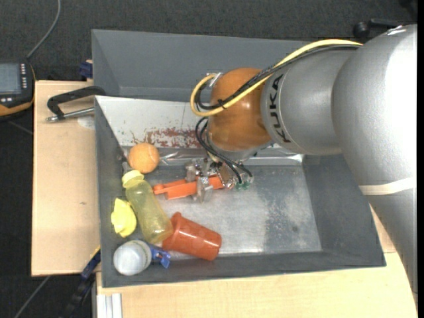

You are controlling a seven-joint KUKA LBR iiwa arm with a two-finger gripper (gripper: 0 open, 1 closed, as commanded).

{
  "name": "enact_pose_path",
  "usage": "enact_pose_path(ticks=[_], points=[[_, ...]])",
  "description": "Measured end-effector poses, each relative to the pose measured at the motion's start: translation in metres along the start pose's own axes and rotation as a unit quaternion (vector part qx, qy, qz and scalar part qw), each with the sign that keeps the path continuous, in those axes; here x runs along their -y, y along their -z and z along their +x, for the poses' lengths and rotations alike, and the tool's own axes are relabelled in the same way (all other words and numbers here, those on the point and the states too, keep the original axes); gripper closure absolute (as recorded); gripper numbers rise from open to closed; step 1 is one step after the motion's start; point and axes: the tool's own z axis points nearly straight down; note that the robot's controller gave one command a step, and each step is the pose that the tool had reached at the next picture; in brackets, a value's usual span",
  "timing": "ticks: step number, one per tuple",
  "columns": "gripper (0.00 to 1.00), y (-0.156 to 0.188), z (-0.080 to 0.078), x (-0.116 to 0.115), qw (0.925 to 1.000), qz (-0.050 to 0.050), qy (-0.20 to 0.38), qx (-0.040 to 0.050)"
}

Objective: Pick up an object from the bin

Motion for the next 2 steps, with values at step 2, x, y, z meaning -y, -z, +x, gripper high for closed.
enact_pose_path(ticks=[2], points=[[1.00, 0.089, 0.004, -0.005, 1.0000, -0.001, -0.001, 0.0041]])
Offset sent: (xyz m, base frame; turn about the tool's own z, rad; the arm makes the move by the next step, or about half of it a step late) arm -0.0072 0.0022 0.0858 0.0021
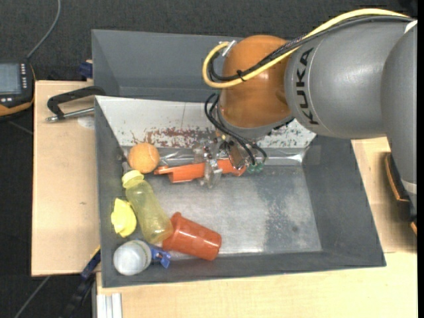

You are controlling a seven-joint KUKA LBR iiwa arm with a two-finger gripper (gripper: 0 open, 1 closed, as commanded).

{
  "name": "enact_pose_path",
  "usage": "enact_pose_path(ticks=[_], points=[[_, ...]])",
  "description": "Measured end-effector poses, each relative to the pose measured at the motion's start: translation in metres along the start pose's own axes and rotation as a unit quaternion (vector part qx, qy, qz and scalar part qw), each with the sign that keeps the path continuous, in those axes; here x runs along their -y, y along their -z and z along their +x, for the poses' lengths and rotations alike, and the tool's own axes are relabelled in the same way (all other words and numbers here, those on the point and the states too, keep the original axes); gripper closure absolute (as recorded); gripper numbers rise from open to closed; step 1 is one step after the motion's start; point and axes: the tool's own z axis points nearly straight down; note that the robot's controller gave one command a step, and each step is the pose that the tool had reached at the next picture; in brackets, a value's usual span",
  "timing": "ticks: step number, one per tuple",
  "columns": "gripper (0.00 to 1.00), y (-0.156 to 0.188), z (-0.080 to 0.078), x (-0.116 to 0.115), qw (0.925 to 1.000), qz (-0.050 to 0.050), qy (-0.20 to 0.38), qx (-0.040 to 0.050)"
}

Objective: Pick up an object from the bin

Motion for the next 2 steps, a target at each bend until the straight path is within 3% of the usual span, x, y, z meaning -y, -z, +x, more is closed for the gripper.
enact_pose_path(ticks=[1, 2], points=[[1.00, 0.006, -0.006, 0.001, 1.0000, 0.000, 0.006, 0.0001], [1.00, 0.044, 0.001, -0.006, 1.0000, -0.001, -0.002, 0.0025]])
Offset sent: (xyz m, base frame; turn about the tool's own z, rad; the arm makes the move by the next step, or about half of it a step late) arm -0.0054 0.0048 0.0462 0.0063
